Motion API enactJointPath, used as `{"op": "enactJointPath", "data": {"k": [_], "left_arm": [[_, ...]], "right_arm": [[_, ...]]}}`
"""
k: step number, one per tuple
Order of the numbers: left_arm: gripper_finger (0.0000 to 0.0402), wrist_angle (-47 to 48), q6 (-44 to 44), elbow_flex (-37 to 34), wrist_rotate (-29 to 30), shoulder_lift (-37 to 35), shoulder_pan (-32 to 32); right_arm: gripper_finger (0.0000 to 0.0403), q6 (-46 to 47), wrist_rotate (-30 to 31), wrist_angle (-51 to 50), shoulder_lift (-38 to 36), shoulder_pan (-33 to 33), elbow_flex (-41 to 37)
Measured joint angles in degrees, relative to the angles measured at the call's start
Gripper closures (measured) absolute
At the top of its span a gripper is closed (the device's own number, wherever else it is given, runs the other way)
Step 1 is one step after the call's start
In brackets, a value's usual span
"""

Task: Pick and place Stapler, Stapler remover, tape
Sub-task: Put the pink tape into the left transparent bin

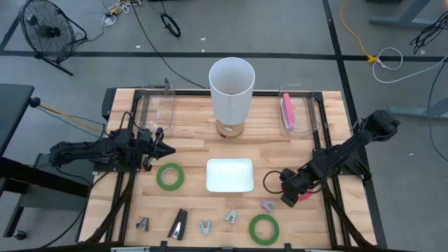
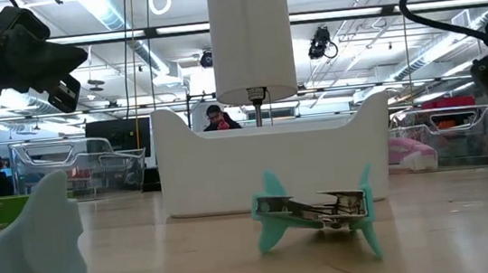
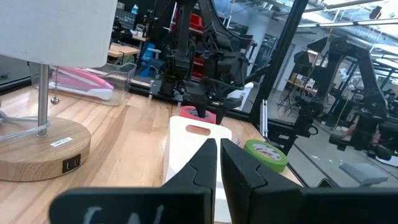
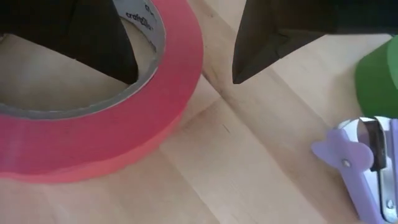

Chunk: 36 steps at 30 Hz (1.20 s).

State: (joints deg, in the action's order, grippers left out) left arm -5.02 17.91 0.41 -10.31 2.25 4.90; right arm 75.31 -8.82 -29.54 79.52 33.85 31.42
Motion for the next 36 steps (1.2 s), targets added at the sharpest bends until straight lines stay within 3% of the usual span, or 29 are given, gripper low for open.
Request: {"op": "enactJointPath", "data": {"k": [4, 7, 13, 20, 24, 29, 36], "left_arm": [[0.0378, 0.44, 0.0, 0.01, 0.01, 0.0, -0.01], [0.0378, 0.61, -0.01, 0.0, 0.02, 0.01, 0.01], [0.0378, 0.59, -0.31, 0.01, 0.01, 0.0, 0.01], [0.0378, 0.32, -0.37, 0.0, 0.01, -0.01, 0.01], [0.0378, -4.15, -0.57, -0.01, 0.03, 0.01, 0.01], [0.0378, -12.95, -0.55, 0.0, 0.02, -0.01, -0.01], [0.0378, -17.53, 2.5, 0.01, 1.41, 0.01, -0.01]], "right_arm": [[0.014, -0.35, 2.39, -1.03, 0.28, 0.13, 0.04], [0.0175, -0.1, 3.08, -1.66, 0.38, 0.11, 0.02], [0.0343, 1.18, 4.86, -3.09, 0.4, 0.15, 0.02], [0.0342, -1.13, 6.42, -4.36, 0.14, 0.13, 1.7], [0.0342, -8.18, 17.84, -9.49, -0.9, -1.09, 8.64], [0.0342, -15.9, 25.4, -18.63, -2.06, -3.23, 20.04], [0.0342, -34.3, 35.9, -15.65, -2.48, -6.99, 34.8]]}}
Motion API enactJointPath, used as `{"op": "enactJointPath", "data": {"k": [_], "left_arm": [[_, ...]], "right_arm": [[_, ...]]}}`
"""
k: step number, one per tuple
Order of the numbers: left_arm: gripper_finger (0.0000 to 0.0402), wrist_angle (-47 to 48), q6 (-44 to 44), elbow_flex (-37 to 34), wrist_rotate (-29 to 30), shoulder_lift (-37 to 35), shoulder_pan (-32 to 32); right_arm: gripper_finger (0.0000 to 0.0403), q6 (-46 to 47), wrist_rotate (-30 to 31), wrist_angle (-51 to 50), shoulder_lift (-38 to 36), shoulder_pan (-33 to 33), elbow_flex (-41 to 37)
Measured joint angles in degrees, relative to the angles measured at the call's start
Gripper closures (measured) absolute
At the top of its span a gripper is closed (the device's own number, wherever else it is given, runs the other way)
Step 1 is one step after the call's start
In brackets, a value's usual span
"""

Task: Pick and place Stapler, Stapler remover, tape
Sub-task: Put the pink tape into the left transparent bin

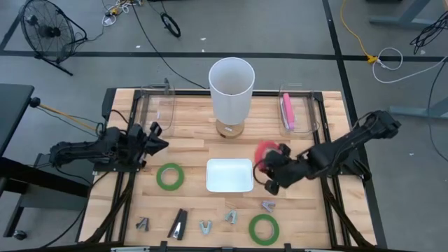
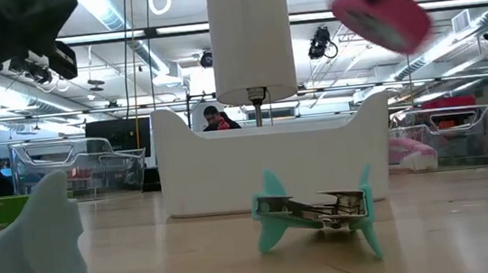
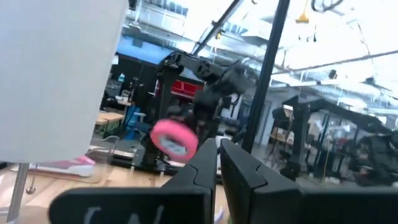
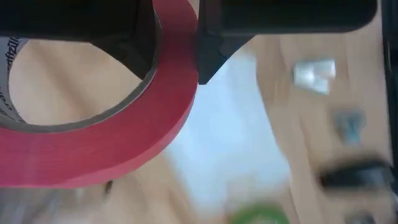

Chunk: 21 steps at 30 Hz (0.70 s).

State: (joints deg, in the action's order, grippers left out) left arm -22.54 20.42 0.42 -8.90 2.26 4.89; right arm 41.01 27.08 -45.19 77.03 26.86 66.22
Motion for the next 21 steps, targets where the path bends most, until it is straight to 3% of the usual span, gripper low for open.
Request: {"op": "enactJointPath", "data": {"k": [4, 11, 21], "left_arm": [[0.0378, -0.69, 1.95, 0.0, 3.15, 2.04, 0.0], [0.0378, -13.03, 1.31, 1.16, 4.08, 13.25, -2.11], [0.0362, -13.78, -11.46, 21.85, 12.62, 42.88, -10.33]], "right_arm": [[0.0342, -11.48, 2.52, 10.25, -0.11, -2.38, 3.37], [0.0342, -23.54, -3.85, 23.51, 0.85, -6.77, 3.43], [0.0342, -29.2, -6.11, 29.52, 2.38, -8.51, 3.46]]}}
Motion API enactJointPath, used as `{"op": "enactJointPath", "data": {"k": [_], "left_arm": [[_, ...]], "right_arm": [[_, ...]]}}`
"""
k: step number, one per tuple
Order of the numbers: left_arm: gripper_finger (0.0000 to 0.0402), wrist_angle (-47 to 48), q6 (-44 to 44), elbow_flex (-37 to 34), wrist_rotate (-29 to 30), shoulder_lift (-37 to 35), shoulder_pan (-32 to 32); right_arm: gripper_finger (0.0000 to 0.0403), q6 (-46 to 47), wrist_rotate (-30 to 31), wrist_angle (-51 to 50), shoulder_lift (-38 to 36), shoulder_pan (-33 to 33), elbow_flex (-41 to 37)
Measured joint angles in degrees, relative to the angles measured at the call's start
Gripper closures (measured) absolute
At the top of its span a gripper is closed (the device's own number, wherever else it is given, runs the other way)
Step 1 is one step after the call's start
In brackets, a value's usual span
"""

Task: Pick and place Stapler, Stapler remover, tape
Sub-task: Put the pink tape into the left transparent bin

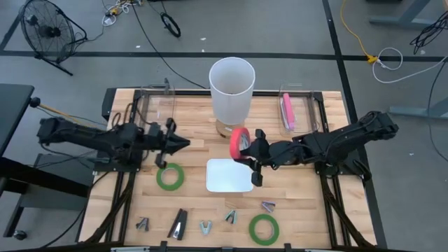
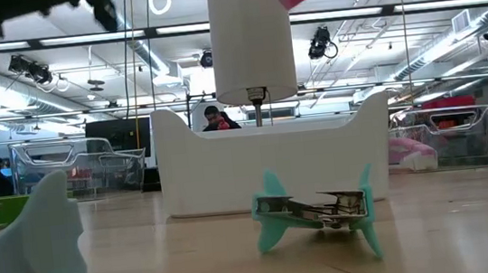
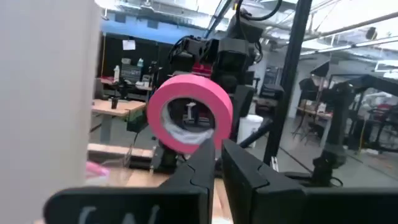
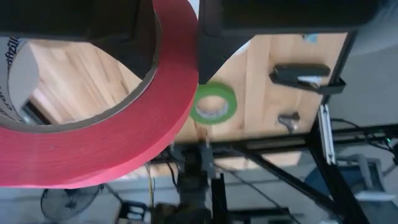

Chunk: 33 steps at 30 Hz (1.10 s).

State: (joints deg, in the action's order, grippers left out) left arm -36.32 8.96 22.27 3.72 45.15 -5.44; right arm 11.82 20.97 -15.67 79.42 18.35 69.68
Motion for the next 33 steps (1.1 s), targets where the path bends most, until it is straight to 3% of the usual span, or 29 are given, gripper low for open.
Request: {"op": "enactJointPath", "data": {"k": [7, 16, 24, 33], "left_arm": [[0.0284, 0.15, 0.26, 16.79, 0.94, 18.44, -0.95], [0.0188, 9.37, 2.85, 31.87, 2.12, 33.15, -0.84], [0.0141, 10.99, 2.52, 34.59, 2.43, 35.47, -0.45], [0.0136, 10.54, 4.9, 34.72, -0.5, 35.43, -0.8]], "right_arm": [[0.0342, -2.93, 2.5, 1.14, -0.26, 1.8, 0.01], [0.0342, -4.94, 6.97, -2.04, -0.28, 3.23, 0.01], [0.0342, -4.05, 9.11, -4.82, -0.46, 3.82, 0.11], [0.0342, -5.26, 9.26, -3.28, -0.55, 3.91, 0.1]]}}
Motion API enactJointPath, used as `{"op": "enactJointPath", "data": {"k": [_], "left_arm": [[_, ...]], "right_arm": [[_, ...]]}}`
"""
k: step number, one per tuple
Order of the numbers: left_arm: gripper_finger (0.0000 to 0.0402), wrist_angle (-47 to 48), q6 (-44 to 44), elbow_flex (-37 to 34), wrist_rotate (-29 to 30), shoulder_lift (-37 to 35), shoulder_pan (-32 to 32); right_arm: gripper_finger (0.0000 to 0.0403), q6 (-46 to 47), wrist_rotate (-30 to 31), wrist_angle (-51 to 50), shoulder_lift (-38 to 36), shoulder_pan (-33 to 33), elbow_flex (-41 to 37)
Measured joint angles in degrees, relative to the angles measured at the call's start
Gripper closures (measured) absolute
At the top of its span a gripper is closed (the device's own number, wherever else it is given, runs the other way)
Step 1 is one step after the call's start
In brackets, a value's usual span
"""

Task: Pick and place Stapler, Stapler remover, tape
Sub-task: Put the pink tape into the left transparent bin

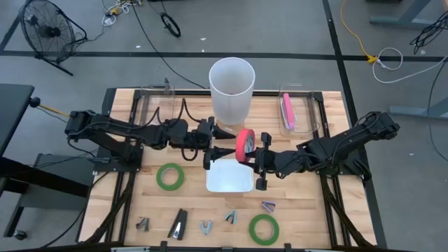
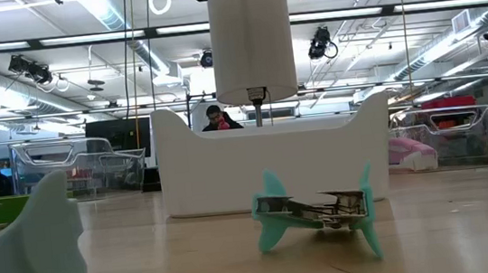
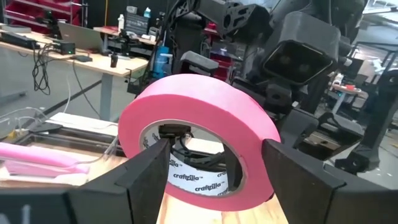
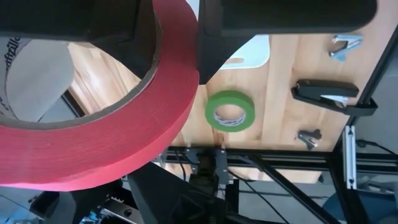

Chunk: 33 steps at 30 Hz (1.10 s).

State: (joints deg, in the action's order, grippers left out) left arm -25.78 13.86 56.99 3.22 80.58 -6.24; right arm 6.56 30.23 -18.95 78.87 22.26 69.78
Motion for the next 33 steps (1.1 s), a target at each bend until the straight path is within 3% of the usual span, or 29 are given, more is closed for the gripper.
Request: {"op": "enactJointPath", "data": {"k": [12, 23, 33], "left_arm": [[0.0136, -0.49, 0.01, 0.0, -0.29, 0.02, -0.04], [0.0136, -2.07, 0.11, 0.11, -5.24, 0.17, -0.61], [0.0136, -1.55, -2.53, 0.11, -1.94, 0.15, -0.78]], "right_arm": [[0.0343, -1.49, 0.75, -0.19, -0.1, -0.17, 0.0], [0.0343, -1.74, 2.59, -0.26, -1.26, -0.79, -0.02], [0.0343, -0.99, 0.42, 0.58, -1.36, -0.23, -0.02]]}}
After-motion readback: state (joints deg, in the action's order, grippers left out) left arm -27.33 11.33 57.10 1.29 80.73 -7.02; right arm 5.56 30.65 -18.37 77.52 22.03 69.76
